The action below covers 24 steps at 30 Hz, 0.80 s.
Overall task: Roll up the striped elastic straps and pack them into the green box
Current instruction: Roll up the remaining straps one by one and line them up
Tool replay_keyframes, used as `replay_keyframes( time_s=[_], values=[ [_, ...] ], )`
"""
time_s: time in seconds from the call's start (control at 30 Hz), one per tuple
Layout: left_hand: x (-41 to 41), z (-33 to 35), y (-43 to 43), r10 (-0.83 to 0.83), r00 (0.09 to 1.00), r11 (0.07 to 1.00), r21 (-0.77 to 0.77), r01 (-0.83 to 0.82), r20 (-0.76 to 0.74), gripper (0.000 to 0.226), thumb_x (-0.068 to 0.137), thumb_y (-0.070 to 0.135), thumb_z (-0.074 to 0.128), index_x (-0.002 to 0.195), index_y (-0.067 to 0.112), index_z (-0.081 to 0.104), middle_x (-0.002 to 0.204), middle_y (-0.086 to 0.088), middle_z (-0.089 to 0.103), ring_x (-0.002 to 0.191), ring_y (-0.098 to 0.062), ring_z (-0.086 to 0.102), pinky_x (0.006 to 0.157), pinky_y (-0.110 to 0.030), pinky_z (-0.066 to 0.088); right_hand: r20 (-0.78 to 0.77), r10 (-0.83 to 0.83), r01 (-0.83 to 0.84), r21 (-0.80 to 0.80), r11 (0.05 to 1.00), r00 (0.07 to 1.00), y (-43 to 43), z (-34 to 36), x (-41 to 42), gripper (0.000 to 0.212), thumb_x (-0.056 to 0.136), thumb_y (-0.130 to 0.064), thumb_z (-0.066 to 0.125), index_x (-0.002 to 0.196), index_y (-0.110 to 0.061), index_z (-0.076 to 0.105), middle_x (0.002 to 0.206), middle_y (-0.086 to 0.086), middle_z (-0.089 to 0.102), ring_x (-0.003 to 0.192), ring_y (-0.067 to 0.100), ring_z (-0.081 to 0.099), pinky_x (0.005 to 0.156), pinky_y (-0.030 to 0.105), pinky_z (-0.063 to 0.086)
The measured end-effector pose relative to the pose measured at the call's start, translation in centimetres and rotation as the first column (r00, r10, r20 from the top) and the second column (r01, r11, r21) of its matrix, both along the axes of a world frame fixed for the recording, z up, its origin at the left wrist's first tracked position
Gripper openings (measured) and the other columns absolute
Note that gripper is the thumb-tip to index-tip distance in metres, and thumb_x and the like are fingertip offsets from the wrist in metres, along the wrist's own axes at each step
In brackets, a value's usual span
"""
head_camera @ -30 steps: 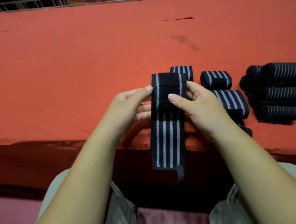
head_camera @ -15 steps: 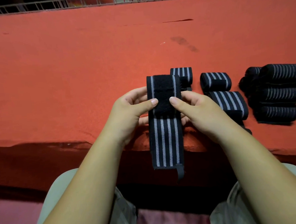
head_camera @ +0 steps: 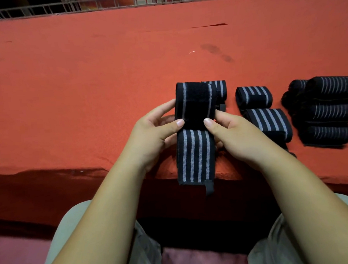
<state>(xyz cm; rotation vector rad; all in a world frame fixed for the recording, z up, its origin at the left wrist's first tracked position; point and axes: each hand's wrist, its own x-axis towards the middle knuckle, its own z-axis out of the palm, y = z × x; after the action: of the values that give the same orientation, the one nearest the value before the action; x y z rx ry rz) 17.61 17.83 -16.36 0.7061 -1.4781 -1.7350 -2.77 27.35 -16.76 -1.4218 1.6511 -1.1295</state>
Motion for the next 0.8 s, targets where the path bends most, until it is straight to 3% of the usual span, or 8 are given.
replay_keyframes(
  time_s=[0.2,0.3,0.4,0.5,0.57,0.7,0.77,0.8],
  values=[
    [-0.4,-0.2,0.1,-0.058,0.998,0.998,-0.03,0.058,-0.01,0.05,0.106,0.0,0.06,0.154,0.015,0.057,0.139,-0.01,0.073,0.133,-0.027,0.067,0.114,-0.044,0.054,-0.074,-0.07,0.069,-0.021,0.997,0.995,0.5,0.4,0.4,0.03,0.113,-0.042,0.048,0.138,-0.047,0.066,0.128,-0.026,0.073,0.123,-0.003,0.065,0.115,0.039,0.048],
    [-0.4,-0.1,0.3,-0.052,0.999,0.996,-0.075,0.053,0.007,0.048,0.107,0.002,0.061,0.153,0.017,0.058,0.136,-0.011,0.075,0.129,-0.028,0.07,0.107,-0.042,0.058,-0.047,-0.058,0.055,-0.054,0.997,0.997,0.4,0.4,0.3,0.034,0.112,-0.04,0.053,0.143,-0.05,0.06,0.133,-0.024,0.071,0.126,0.004,0.066,0.114,0.046,0.05],
    [-0.4,-0.1,0.2,0.026,1.0,0.994,-0.106,-0.026,-0.001,0.042,0.106,-0.002,0.061,0.145,0.014,0.062,0.128,-0.013,0.077,0.12,-0.031,0.075,0.097,-0.039,0.063,0.078,-0.069,0.073,-0.057,0.996,0.995,0.2,0.4,-0.1,0.036,0.107,-0.037,0.062,0.14,-0.053,0.062,0.11,-0.01,0.079,0.092,0.022,0.075,0.094,0.055,0.062],
    [-0.6,-0.4,0.0,0.108,0.994,0.987,-0.118,-0.11,-0.027,0.035,0.104,-0.004,0.063,0.135,0.013,0.067,0.127,-0.015,0.077,0.116,-0.035,0.076,0.099,-0.046,0.061,0.247,-0.095,0.103,-0.022,0.994,0.964,0.2,0.4,0.2,0.034,0.107,-0.033,0.064,0.14,-0.038,0.066,0.084,-0.003,0.072,0.074,0.02,0.064,0.075,0.047,0.058],
    [-0.7,-0.4,-0.1,0.189,0.981,0.974,-0.119,-0.191,-0.033,0.03,0.1,-0.004,0.069,0.124,0.015,0.073,0.125,-0.012,0.077,0.112,-0.033,0.077,0.101,-0.051,0.061,0.275,-0.12,0.116,0.031,0.993,0.954,0.1,0.5,0.5,0.029,0.11,-0.043,0.055,0.129,-0.032,0.074,0.081,-0.001,0.067,0.076,0.024,0.06,0.072,0.042,0.055],
    [-0.5,-0.2,0.0,0.26,0.966,0.96,-0.108,-0.258,0.002,0.032,0.089,-0.012,0.071,0.101,0.016,0.081,0.123,0.001,0.079,0.11,-0.026,0.078,0.099,-0.048,0.061,0.385,-0.055,0.003,0.132,0.991,0.921,0.3,1.3,0.8,0.069,0.103,-0.077,0.036,0.122,-0.027,0.08,0.092,0.021,0.072,0.083,0.029,0.063,0.078,0.049,0.048],
    [-0.4,0.0,0.1,0.251,0.968,0.965,-0.088,-0.249,0.015,0.036,0.087,-0.017,0.065,0.098,0.011,0.084,0.123,0.002,0.08,0.099,-0.021,0.078,0.09,-0.042,0.06,0.397,-0.028,-0.032,0.144,0.989,0.918,0.4,1.6,0.8,0.07,0.099,-0.081,0.042,0.119,-0.027,0.082,0.107,0.03,0.071,0.093,0.037,0.066,0.084,0.05,0.052],
    [-0.4,0.2,0.2,0.235,0.972,0.97,-0.075,-0.233,0.015,0.036,0.089,-0.017,0.063,0.101,0.01,0.084,0.12,0.0,0.081,0.087,-0.017,0.076,0.083,-0.037,0.058,0.386,-0.026,-0.029,0.136,0.99,0.922,0.5,1.7,1.0,0.062,0.099,-0.077,0.05,0.119,-0.028,0.082,0.111,0.025,0.074,0.1,0.045,0.069,0.091,0.055,0.056]
  ],
)
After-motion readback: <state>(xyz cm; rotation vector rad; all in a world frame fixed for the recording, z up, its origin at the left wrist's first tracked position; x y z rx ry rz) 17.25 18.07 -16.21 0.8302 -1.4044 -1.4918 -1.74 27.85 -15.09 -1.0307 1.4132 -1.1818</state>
